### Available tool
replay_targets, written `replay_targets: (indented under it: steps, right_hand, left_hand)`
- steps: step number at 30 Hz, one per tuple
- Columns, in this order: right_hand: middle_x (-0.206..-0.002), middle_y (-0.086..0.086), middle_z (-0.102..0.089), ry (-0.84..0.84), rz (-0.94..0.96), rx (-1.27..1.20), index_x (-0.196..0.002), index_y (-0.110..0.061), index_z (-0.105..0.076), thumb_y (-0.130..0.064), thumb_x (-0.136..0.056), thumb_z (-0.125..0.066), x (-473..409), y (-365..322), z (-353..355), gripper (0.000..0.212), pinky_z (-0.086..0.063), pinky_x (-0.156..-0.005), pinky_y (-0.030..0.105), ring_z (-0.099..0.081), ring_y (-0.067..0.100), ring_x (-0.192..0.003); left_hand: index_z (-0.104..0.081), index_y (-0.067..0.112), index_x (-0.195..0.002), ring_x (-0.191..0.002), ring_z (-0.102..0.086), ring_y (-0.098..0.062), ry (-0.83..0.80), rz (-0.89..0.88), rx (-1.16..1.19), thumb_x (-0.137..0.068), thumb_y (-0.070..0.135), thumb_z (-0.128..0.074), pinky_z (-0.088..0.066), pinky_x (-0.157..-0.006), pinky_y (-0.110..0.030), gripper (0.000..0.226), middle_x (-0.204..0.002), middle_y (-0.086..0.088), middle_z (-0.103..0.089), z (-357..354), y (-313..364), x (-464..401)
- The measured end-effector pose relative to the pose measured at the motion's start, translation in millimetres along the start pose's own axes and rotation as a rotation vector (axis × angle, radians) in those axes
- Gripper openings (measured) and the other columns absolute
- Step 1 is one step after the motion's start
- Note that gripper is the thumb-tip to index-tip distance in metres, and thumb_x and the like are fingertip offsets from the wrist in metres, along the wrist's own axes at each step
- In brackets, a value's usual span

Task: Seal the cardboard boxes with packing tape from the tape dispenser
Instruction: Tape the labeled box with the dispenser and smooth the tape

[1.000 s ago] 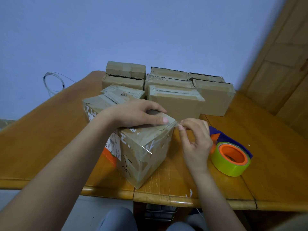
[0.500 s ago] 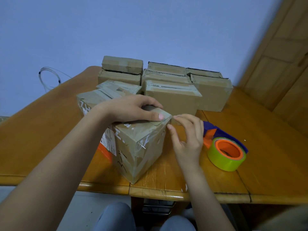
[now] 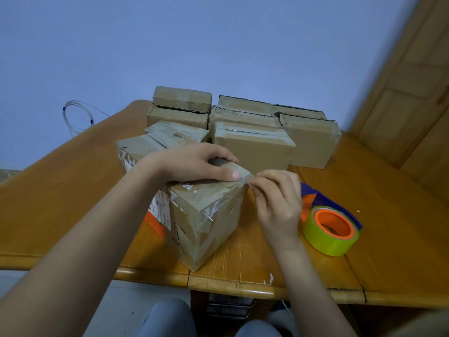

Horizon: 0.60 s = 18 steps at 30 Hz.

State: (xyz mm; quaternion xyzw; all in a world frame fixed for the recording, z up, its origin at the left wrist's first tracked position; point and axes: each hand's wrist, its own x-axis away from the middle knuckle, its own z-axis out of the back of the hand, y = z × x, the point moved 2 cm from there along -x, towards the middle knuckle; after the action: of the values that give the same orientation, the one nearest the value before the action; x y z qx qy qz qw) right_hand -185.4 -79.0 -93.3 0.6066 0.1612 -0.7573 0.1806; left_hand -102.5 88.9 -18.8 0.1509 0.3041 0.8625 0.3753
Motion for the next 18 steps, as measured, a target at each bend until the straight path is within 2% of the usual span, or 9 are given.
replay_targets:
  steps: [2, 5, 7, 10, 12, 16, 18]
  right_hand:
    - [-0.088, 0.010, -0.064, 0.002, -0.059, -0.037, -0.083, -0.001, -0.070, 0.007, -0.081, -0.066, 2, -2, -2, 0.009, -0.039, -0.083, 0.021, -0.054, 0.026, -0.084]
    - [-0.090, 0.001, -0.057, 0.034, -0.193, -0.134, -0.085, -0.011, -0.064, 0.006, -0.082, -0.061, 4, -6, -4, 0.017, -0.034, -0.084, 0.017, -0.048, 0.018, -0.088]
    - [-0.090, -0.005, -0.055, 0.075, -0.285, -0.214, -0.085, -0.016, -0.062, 0.003, -0.083, -0.060, 6, -8, -7, 0.019, -0.036, -0.082, 0.019, -0.049, 0.017, -0.087]
    - [-0.090, -0.016, -0.050, 0.140, -0.400, -0.336, -0.085, -0.020, -0.061, -0.003, -0.085, -0.060, 11, -12, -9, 0.018, -0.043, -0.076, 0.034, -0.052, 0.020, -0.086]
    - [-0.093, -0.012, -0.051, 0.163, -0.471, -0.374, -0.086, -0.020, -0.062, -0.008, -0.086, -0.061, 13, -17, -11, 0.013, -0.044, -0.078, 0.037, -0.053, 0.021, -0.088]
    - [-0.101, 0.000, -0.053, 0.218, -0.614, -0.425, -0.097, -0.019, -0.062, -0.011, -0.088, -0.060, 20, -31, -6, 0.012, -0.046, -0.078, 0.025, -0.054, 0.015, -0.094]
    - [-0.098, 0.000, -0.054, 0.261, -0.709, -0.433, -0.094, -0.022, -0.061, -0.015, -0.089, -0.059, 23, -38, -1, 0.009, -0.046, -0.076, 0.021, -0.055, 0.011, -0.090]
  left_hand:
    - [-0.055, 0.041, -0.126, -0.106, -0.056, 0.002, 0.002, 0.002, -0.009, -0.073, 0.067, -0.057, -0.046, -0.095, -0.027, 0.060, -0.118, 0.021, -0.058, 0, -1, -1]
    - [-0.056, 0.043, -0.125, -0.107, -0.056, 0.002, 0.000, -0.010, -0.026, -0.074, 0.072, -0.058, -0.047, -0.096, -0.029, 0.059, -0.117, 0.022, -0.059, 0, -3, -1]
    - [-0.056, 0.042, -0.125, -0.106, -0.056, 0.003, -0.002, -0.014, -0.017, -0.073, 0.071, -0.057, -0.047, -0.094, -0.026, 0.059, -0.117, 0.022, -0.059, 0, -2, 0]
    - [-0.057, 0.039, -0.126, -0.105, -0.056, 0.004, -0.003, -0.023, -0.005, -0.071, 0.066, -0.056, -0.047, -0.092, -0.022, 0.062, -0.117, 0.022, -0.058, -1, 1, 0]
    - [-0.057, 0.037, -0.126, -0.105, -0.055, 0.004, -0.001, -0.033, -0.020, -0.072, 0.065, -0.056, -0.045, -0.091, -0.020, 0.060, -0.118, 0.021, -0.058, -1, 1, -1]
    - [-0.058, 0.036, -0.125, -0.102, -0.057, 0.003, -0.009, -0.042, 0.006, -0.070, 0.065, -0.056, -0.047, -0.088, -0.020, 0.062, -0.116, 0.021, -0.059, -1, 0, -2]
    - [-0.058, 0.038, -0.124, -0.102, -0.058, 0.002, -0.008, -0.040, 0.021, -0.069, 0.067, -0.056, -0.048, -0.088, -0.022, 0.062, -0.115, 0.020, -0.059, -1, -2, -2]
